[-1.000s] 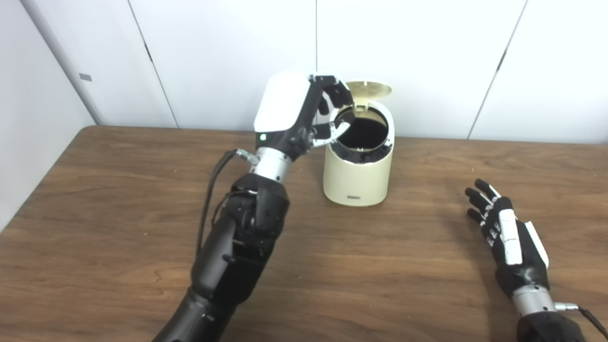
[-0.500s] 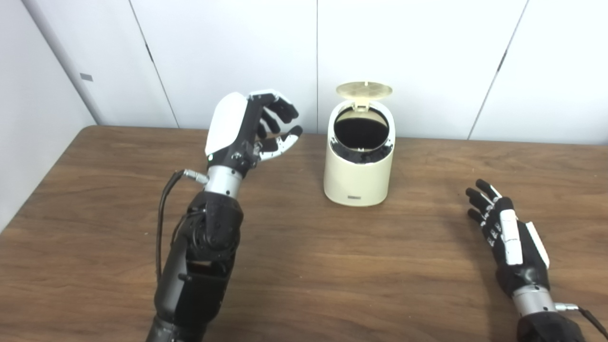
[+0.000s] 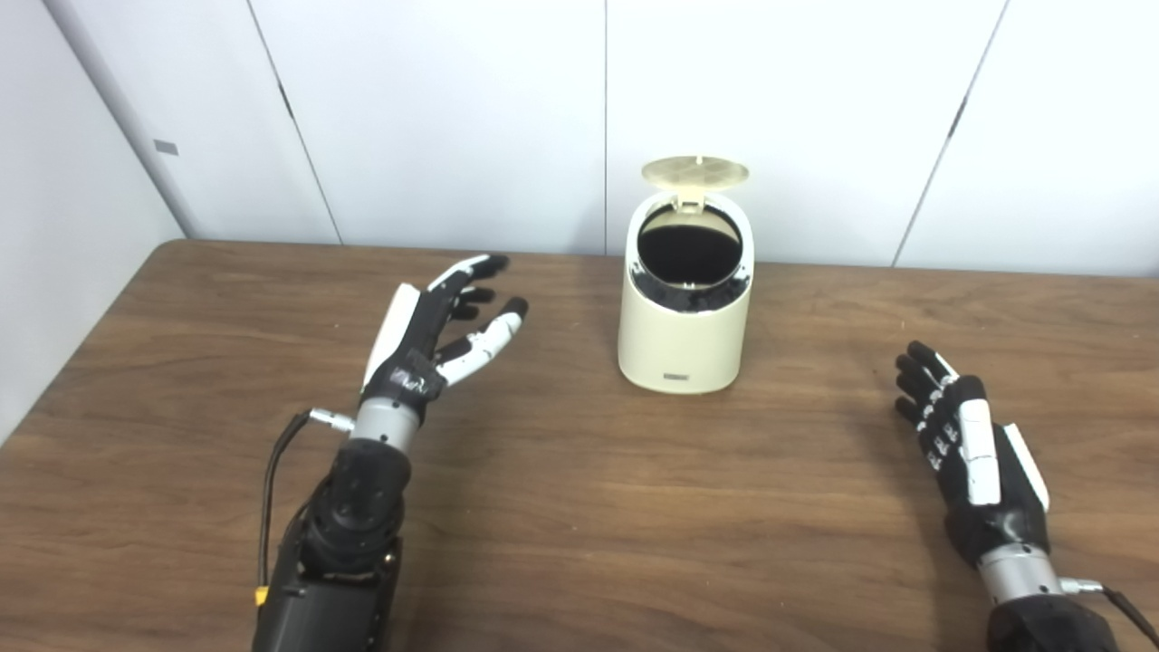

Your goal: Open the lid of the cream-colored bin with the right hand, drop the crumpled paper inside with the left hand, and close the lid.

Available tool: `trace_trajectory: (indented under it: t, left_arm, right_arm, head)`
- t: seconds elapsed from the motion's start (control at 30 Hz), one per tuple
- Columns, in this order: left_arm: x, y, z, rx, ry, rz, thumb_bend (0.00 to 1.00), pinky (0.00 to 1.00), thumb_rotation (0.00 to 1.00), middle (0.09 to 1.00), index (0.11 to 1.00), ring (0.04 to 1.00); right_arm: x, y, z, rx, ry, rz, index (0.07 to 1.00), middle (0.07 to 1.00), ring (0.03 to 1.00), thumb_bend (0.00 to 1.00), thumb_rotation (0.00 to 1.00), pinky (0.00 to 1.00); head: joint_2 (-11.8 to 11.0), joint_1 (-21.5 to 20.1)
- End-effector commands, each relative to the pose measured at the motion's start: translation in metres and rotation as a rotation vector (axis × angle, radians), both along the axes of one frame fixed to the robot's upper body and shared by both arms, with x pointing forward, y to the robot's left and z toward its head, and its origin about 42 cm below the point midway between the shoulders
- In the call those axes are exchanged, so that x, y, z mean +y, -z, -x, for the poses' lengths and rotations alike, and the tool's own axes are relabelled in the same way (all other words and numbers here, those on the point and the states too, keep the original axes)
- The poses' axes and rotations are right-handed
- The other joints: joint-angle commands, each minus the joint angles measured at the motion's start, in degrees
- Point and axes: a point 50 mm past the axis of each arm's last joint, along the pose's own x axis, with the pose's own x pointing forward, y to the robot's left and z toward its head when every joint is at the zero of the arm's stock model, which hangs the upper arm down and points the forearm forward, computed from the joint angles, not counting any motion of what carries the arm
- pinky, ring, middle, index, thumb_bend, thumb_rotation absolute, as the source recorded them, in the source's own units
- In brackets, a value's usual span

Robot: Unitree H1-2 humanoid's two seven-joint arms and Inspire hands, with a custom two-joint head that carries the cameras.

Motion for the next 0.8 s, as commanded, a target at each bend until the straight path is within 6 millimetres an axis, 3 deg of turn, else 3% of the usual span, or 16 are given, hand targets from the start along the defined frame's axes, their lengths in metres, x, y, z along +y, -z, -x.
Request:
trace_trajectory:
  t: [0.0, 0.1, 0.17, 0.33, 0.53, 0.77]
  left_arm:
    - [0.001, -0.008, -0.001, -0.055, 0.026, 0.042, 0.48, 0.97, 0.94, 0.997, 0.999, 0.983]
    - [0.006, 0.001, 0.003, -0.037, 0.024, 0.098, 0.54, 1.0, 0.99, 1.0, 1.0, 0.999]
    - [0.01, 0.008, 0.007, -0.037, 0.014, 0.177, 0.58, 1.0, 0.96, 1.0, 1.0, 1.0]
    - [0.015, 0.026, 0.016, -0.027, -0.008, 0.244, 0.56, 1.0, 0.99, 1.0, 1.0, 1.0]
    - [0.016, 0.047, 0.024, -0.007, -0.019, 0.284, 0.51, 1.0, 1.0, 1.0, 1.0, 1.0]
    - [0.014, 0.063, 0.026, 0.011, -0.045, 0.31, 0.53, 1.0, 1.0, 1.0, 1.0, 1.0]
  right_arm:
    - [-0.003, -0.016, -0.008, -0.097, -0.012, -0.004, 0.941, 0.964, 0.981, 0.59, 1.0, 1.0]
    - [-0.006, -0.019, -0.013, -0.116, -0.012, 0.0, 0.95, 0.976, 0.991, 0.61, 1.0, 1.0]
    - [-0.009, -0.02, -0.017, -0.125, -0.017, -0.006, 0.957, 0.989, 0.999, 0.65, 1.0, 1.0]
    - [-0.012, -0.028, -0.026, -0.154, -0.02, 0.012, 0.956, 0.998, 1.0, 0.69, 1.0, 1.0]
    - [-0.014, -0.049, -0.043, -0.197, -0.04, 0.092, 0.958, 0.987, 1.0, 0.67, 1.0, 1.0]
    - [-0.007, -0.088, -0.069, -0.227, -0.087, 0.193, 0.964, 0.989, 1.0, 0.69, 1.0, 1.0]
  head:
    - [0.15, -0.33]
    - [0.15, -0.33]
    - [0.16, -0.58]
    - [0.24, -0.99]
    - [0.21, -1.61]
    - [0.1, -2.37]
